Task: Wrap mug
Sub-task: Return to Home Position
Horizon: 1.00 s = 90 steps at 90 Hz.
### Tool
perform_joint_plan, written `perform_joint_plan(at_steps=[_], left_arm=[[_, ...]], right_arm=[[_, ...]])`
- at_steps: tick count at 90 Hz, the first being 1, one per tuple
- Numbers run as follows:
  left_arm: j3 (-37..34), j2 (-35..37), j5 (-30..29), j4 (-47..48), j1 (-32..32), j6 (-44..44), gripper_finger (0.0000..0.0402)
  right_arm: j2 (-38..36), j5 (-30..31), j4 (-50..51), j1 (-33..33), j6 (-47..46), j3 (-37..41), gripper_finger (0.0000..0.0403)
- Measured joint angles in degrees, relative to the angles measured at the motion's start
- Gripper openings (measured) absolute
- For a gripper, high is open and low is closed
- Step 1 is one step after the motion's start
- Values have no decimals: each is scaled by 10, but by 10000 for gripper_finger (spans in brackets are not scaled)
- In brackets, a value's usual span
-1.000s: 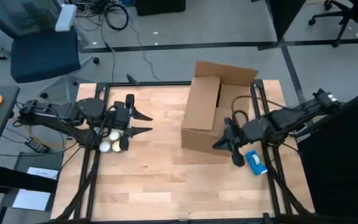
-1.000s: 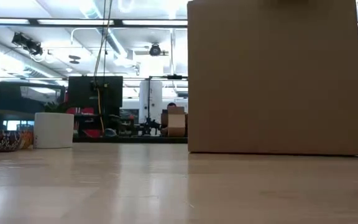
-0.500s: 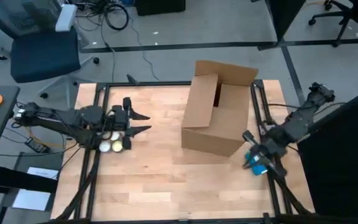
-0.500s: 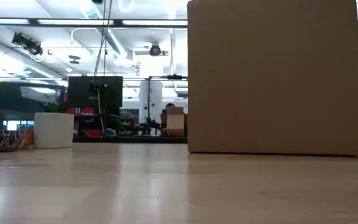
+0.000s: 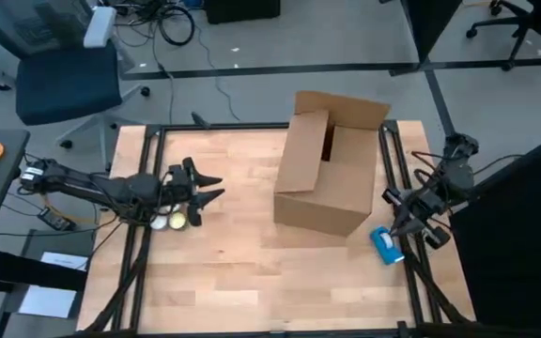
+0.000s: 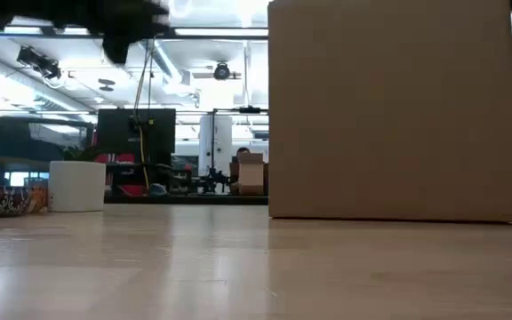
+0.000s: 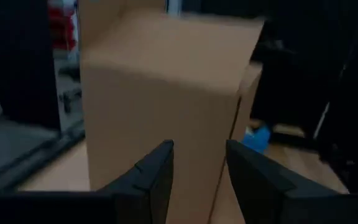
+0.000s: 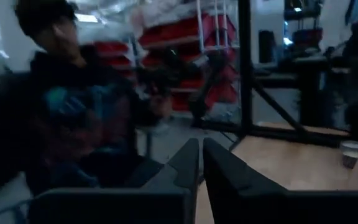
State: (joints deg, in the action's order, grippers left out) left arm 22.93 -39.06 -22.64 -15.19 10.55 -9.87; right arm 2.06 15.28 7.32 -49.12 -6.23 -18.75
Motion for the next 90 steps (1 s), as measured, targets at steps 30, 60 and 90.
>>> perform_joint_plan(at_steps=[30, 60, 90], left_arm=[[-60, 33, -40, -85, 0, 35, 131], [-120, 115, -71, -92, 0, 65, 131], [-130, 177, -78, 5, 0, 55, 131]], right_arm=[[32, 162, -70, 38, -117, 119, 16], [37, 76, -161, 128, -158, 178, 28], [116, -66, -241, 277, -155, 182, 25]])
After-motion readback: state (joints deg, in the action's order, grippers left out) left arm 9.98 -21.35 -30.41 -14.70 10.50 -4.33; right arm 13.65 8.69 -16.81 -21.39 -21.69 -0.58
